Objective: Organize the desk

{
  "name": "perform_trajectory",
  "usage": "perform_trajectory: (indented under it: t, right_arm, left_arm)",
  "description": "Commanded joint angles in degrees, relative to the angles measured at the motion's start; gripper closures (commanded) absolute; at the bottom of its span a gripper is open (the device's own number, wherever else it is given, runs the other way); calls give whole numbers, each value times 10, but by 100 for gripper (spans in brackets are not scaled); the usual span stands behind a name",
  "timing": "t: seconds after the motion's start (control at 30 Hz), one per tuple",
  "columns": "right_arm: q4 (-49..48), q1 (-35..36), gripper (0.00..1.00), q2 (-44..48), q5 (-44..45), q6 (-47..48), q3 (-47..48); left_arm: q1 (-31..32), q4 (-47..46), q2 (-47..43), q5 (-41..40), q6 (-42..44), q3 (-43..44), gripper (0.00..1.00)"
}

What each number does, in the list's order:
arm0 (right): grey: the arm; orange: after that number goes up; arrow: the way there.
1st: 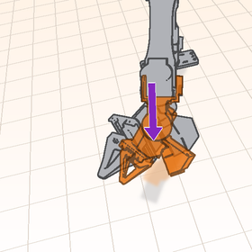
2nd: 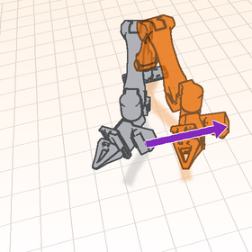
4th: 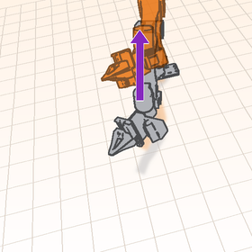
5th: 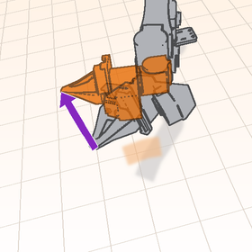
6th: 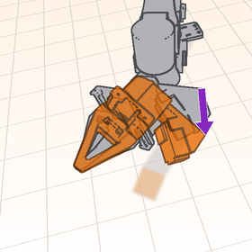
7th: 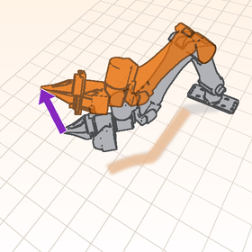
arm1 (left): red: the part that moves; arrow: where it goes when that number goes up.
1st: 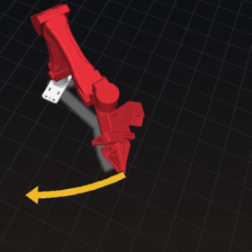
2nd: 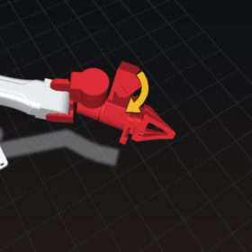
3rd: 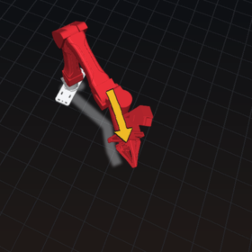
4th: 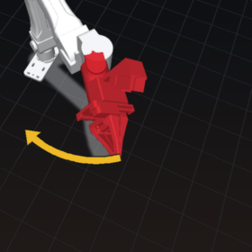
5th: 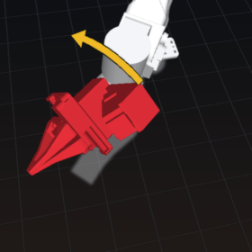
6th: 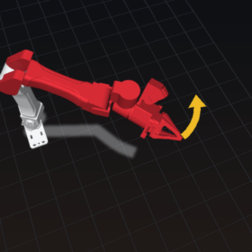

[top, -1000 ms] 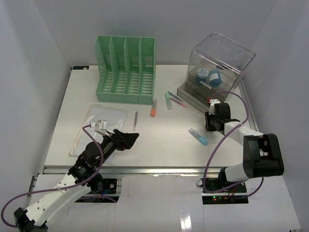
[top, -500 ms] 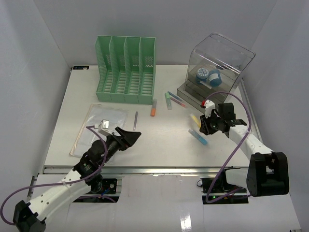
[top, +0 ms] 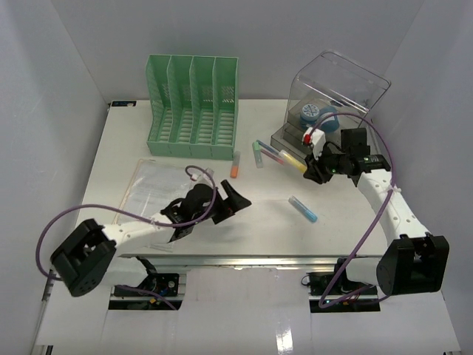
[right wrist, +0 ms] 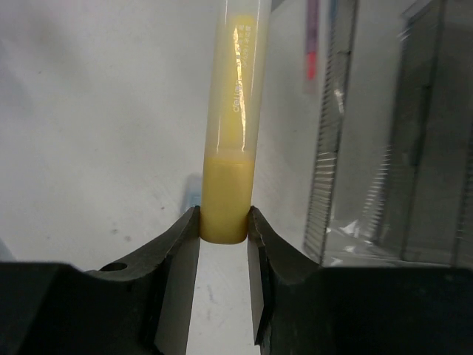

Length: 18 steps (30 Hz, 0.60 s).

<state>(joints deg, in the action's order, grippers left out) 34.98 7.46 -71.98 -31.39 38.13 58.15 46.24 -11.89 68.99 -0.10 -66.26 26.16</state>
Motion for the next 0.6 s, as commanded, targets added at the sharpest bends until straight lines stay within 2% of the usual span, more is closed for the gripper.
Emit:
perform_trajectory:
  t: [0.0,0.2,0.37,0.47,0.5,0.57]
  right_arm:
    - [-31,-4,92,-20,88,17,78]
    - [-79,-6,91,-56,185,26,97]
    - [-105,-9,80,-95,226,33,100]
    - [-110,-14,56,-113,227,27,104]
    - [-109,-17,41,-111,218,23,104]
    - [-100,-23,25,-92,183,21,93]
  left_arm:
    - [51,-26,139,27,-2,128,2]
    - [82,-14,286,25,-29,258,2]
    - [96,45,379,26,-51,368,2]
    - [102,83,414,22,-63,422,2]
    - [104,102,427,20,-69,444,2]
    - [105,124,449,26,-73,477,2]
